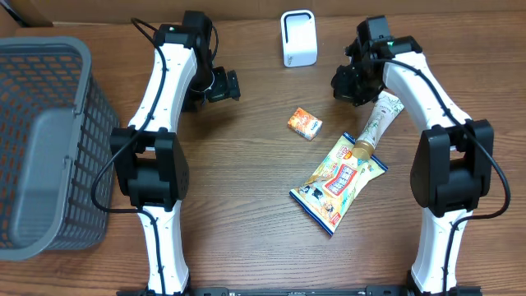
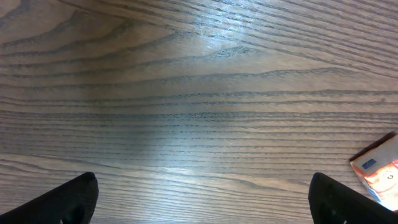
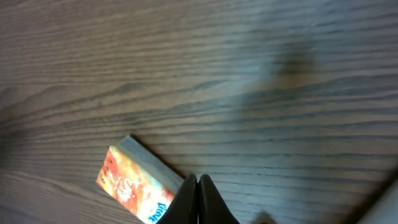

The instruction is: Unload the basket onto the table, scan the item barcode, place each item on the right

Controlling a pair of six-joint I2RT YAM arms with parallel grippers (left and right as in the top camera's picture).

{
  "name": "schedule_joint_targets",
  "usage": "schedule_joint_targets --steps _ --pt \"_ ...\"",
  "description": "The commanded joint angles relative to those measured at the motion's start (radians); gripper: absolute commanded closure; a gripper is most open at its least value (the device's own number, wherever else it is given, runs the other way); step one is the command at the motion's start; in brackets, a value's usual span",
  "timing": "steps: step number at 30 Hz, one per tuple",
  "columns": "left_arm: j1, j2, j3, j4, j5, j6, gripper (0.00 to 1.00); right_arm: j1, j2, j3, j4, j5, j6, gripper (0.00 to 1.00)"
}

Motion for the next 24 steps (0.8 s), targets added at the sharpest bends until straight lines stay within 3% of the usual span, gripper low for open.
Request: schedule_joint_targets --steps 1,13,24 --pt "0.0 -0.004 0.003 0.0 -0.006 -0.002 0.0 0.046 0.015 -0.042 0.029 -0.083 0.009 0.96" --pt "0.0 -0.004 0.003 0.0 -0.006 -0.002 0.0 0.13 0.032 -0.066 -0.024 0.005 0.083 0.96" --pt "0.0 -0.004 0.003 0.0 -0.006 -0.002 0.0 0.058 0.031 0.039 0.019 0.092 0.071 0.96"
